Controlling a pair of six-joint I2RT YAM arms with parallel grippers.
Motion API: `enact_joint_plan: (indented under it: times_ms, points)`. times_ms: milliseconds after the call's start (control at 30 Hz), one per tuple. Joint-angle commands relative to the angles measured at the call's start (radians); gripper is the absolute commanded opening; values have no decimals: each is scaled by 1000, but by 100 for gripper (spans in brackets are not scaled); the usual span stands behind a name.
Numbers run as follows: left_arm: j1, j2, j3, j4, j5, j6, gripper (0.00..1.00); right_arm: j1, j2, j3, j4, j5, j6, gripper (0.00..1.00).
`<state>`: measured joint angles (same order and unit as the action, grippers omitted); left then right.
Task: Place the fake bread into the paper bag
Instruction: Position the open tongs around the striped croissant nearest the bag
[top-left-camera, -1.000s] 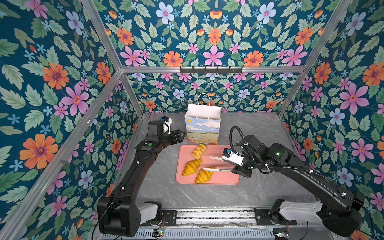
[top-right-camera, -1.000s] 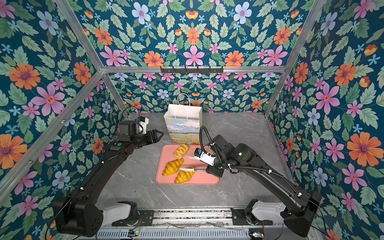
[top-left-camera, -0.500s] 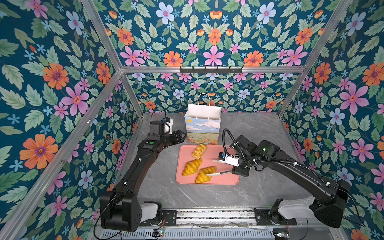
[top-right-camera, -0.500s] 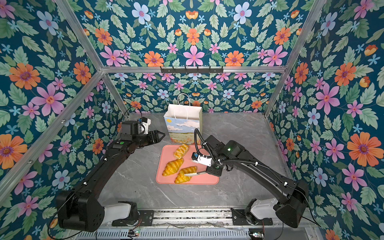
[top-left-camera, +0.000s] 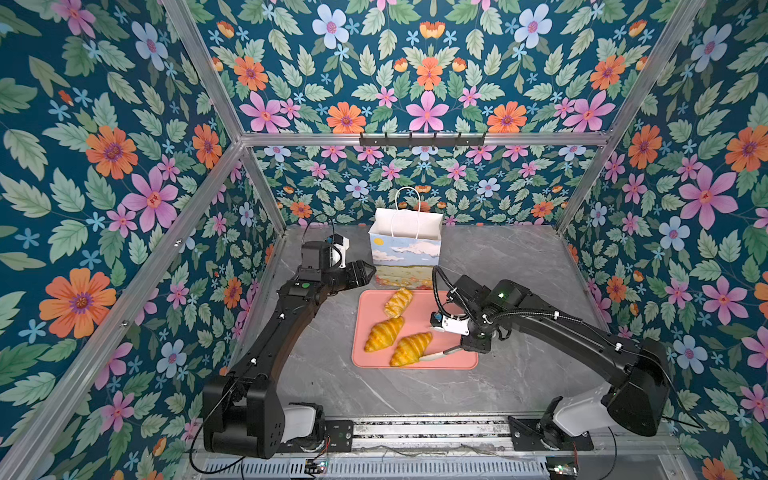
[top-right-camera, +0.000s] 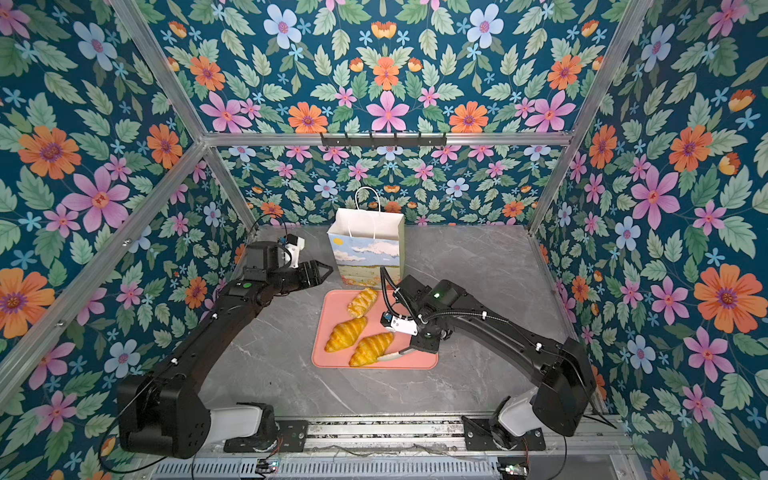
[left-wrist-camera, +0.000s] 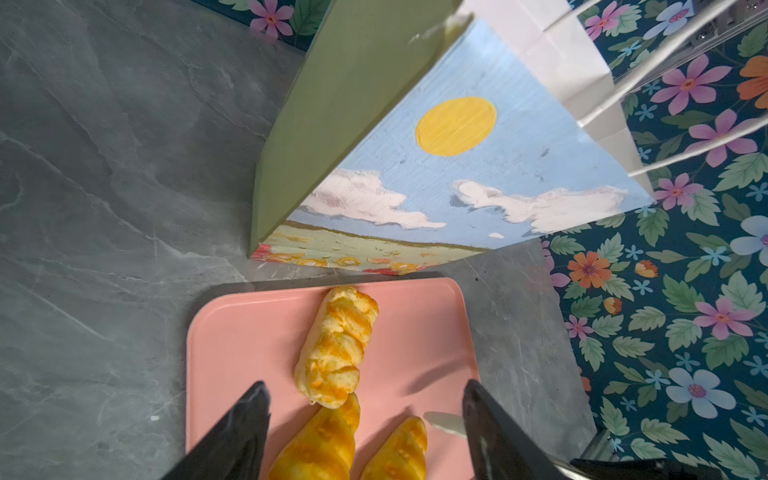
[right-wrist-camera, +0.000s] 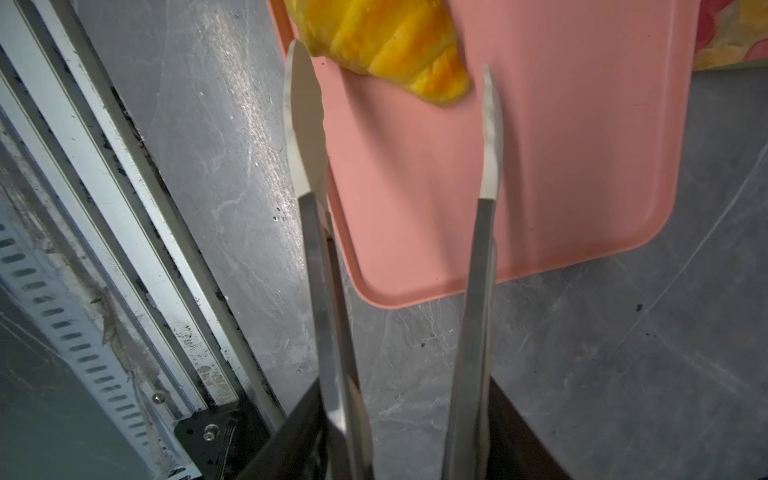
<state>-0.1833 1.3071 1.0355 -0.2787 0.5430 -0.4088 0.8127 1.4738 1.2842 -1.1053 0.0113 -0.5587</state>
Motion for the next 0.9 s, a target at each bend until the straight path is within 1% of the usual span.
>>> enact_joint_plan:
  times_ms: [0,233,433,567,733,867]
  points:
    - [1,-3,6,16,9,26,75,2,9,7,21,14,-24,54]
    - [1,-2,-1,30,24,24,75,1,13,6,24,32,-48,55]
    - [1,6,-14,28,29,36,75,8,-7,7,16,2,-67,56]
    - [1,4,-18,35,30,36,75,12,-29,-4,25,8,-78,56]
    - [1,11,-20,43,41,36,75,18,-9,16,9,14,-83,56]
    - [1,16,-20,42,45,39,74,44,17,37,4,44,-92,56]
